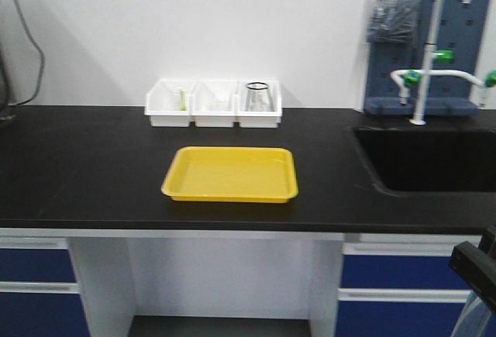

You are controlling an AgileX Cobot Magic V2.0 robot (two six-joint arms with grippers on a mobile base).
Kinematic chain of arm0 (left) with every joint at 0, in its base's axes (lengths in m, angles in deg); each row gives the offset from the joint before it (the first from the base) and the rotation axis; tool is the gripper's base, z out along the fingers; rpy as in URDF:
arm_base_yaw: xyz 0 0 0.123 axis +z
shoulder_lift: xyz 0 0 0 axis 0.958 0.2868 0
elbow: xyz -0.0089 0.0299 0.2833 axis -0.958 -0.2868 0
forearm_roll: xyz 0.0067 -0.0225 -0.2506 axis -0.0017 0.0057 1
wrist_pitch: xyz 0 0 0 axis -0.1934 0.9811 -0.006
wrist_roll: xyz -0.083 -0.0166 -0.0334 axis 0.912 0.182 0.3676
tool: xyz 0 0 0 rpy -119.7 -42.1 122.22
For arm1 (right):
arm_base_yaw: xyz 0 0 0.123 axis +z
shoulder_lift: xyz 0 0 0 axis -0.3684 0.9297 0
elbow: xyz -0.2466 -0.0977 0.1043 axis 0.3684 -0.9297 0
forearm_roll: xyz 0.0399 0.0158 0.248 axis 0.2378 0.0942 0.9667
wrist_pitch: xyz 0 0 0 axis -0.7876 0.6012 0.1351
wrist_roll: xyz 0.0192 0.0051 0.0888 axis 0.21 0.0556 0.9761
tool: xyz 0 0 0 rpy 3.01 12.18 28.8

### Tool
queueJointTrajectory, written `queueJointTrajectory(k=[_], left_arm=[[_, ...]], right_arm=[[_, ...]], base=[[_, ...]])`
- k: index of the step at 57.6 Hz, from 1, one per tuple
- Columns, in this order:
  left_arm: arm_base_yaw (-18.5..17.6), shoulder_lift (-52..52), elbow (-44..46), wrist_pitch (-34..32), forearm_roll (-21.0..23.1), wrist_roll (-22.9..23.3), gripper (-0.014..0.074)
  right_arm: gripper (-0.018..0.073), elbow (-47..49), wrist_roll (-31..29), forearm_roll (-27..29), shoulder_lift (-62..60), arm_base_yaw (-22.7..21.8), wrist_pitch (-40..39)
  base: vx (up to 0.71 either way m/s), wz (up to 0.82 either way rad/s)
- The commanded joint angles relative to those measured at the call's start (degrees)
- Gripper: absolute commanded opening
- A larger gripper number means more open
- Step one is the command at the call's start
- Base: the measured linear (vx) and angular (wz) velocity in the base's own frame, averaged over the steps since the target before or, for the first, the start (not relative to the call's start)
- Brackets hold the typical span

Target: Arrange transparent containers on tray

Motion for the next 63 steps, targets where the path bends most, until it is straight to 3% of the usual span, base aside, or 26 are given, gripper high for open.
queueJointTrajectory(k=[1,22,63], left_arm=[[-0.4,0.1,1.6,-5.0,0.6,0.0,-0.0001],[-0.4,0.1,1.6,-5.0,0.6,0.0,-0.0001],[-0.4,0.1,1.6,-5.0,0.6,0.0,-0.0001]], right_arm=[[-0.0011,1.7,0.0,-0.4,0.0,-0.2,-1.4],[-0.0011,1.7,0.0,-0.4,0.0,-0.2,-1.1],[-0.0011,1.7,0.0,-0.4,0.0,-0.2,-1.2]], base=[[0.26,0.41],[0.32,0.18],[0.41,-0.14]])
